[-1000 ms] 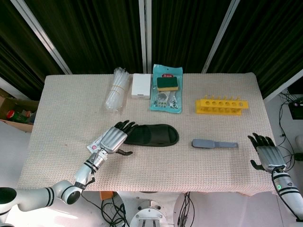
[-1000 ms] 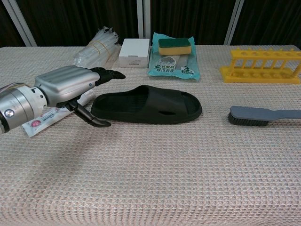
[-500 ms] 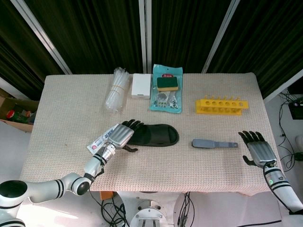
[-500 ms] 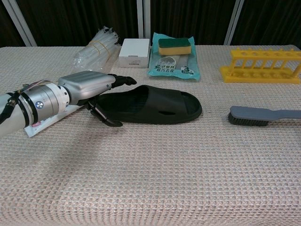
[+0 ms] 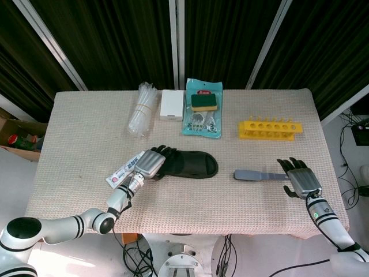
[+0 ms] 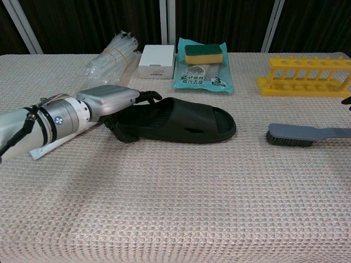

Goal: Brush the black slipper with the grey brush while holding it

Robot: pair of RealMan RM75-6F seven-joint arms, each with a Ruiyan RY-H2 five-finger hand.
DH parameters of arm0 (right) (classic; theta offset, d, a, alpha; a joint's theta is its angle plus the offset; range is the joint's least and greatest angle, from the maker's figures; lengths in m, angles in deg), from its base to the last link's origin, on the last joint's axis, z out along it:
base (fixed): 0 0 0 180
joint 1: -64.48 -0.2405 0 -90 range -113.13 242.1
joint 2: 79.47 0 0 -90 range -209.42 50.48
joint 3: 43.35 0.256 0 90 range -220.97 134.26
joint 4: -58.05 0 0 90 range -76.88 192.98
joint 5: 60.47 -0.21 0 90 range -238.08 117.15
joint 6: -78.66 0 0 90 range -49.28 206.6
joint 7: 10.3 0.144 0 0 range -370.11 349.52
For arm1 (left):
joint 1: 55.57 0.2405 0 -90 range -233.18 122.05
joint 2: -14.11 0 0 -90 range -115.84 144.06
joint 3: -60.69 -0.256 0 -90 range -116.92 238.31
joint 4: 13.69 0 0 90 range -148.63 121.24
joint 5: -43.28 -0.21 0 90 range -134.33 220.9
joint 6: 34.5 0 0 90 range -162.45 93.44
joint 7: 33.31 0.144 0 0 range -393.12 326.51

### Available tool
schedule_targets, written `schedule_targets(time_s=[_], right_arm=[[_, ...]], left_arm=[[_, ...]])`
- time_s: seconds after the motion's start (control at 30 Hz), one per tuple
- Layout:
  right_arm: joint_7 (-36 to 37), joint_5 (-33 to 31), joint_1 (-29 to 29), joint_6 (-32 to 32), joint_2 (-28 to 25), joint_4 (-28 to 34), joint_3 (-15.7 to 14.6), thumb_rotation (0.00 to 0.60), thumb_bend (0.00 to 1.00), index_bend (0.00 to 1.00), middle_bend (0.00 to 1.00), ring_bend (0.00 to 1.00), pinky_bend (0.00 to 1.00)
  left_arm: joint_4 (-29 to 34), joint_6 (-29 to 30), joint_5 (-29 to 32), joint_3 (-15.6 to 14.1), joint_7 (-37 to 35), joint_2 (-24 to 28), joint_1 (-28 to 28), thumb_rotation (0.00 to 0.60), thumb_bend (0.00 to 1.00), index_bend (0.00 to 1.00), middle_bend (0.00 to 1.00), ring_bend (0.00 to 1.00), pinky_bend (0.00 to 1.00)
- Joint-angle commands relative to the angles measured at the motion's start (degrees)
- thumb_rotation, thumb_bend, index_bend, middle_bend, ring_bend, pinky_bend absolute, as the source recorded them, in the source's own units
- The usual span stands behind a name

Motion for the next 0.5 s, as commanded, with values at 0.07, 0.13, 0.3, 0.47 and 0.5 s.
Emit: schedule_targets(time_s=[0.07,0.13,0.3,0.47,0.5], right_arm=[[-0.5,-0.4,-0.2,0.0,0.3,0.2,0.2,0.6,0.38,0.08,0.15,0.03,0.17],[-0.6,-0.5,-0.4,0.1,0.6,0.2,0.3,0.6,0.38,0.1,0.17,0.05,0.19],[-0.9,-0.8,-0.7,0.3,1.7,-0.2,0.7,0.6,0.38,0.14,0.19,0.08,0.23],[-1.7,-1.4,-1.5,-0.1,3.1,-0.3,1.2,0.6,0.38,0.16,0.21,0.1,0.25],[-2.0,-1.6,-1.8,-0.3,3.3,-0.2,1.3,0.6,0.38,0.16,0.21,0.1,0.25]], left_arm=[[-0.4,0.4,0.0,-0.2,-0.2,-0.4,-0.1,0.6,0.29,0.08,0.13,0.12,0.28],[-0.6,0.8,-0.1,-0.3,-0.3,-0.6,-0.1,0.6,0.29,0.09,0.14,0.13,0.28],[-0.9,1.6,-0.4,-0.6,-0.4,-1.0,-0.1,0.6,0.29,0.14,0.19,0.16,0.31],[-1.2,1.9,-0.8,-0.9,-0.5,-1.3,-0.1,0.6,0.29,0.18,0.22,0.18,0.33],[-1.2,2.0,-0.8,-1.0,-0.6,-1.3,-0.2,0.6,0.29,0.18,0.22,0.19,0.33]])
